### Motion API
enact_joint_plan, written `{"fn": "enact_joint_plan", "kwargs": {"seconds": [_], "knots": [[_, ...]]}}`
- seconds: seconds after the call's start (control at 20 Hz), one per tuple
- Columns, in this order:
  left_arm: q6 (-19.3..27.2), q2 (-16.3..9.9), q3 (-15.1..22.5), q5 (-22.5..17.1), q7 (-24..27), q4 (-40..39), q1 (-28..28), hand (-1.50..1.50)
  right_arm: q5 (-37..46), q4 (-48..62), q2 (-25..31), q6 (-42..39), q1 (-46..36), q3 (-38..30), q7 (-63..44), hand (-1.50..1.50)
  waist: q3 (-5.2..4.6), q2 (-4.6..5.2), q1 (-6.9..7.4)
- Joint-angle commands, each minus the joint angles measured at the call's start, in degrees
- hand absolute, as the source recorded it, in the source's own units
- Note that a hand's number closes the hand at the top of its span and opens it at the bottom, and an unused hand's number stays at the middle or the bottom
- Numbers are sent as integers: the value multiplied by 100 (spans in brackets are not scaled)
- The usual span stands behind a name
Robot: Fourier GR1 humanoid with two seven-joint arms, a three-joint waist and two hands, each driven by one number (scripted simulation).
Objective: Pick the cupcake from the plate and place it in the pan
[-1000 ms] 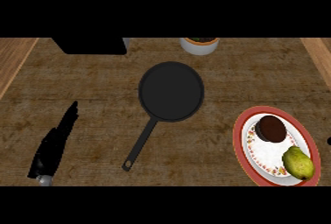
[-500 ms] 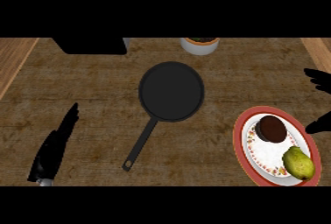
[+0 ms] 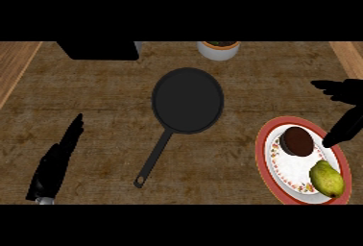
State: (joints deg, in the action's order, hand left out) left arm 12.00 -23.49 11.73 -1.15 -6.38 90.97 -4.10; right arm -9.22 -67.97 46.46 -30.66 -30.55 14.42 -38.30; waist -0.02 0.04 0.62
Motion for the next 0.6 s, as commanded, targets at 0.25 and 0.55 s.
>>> {"fn": "enact_joint_plan", "kwargs": {"seconds": [0.25,0.55], "knots": [[-277,196,-330,194,18,-398,373,0,485,-76,-882,-292,-164,-88,-874,-150,0,-2,-27],[-406,219,-405,279,-115,197,-161,0,1091,-99,-917,-463,258,-189,-751,-150,1,-10,-32]]}}
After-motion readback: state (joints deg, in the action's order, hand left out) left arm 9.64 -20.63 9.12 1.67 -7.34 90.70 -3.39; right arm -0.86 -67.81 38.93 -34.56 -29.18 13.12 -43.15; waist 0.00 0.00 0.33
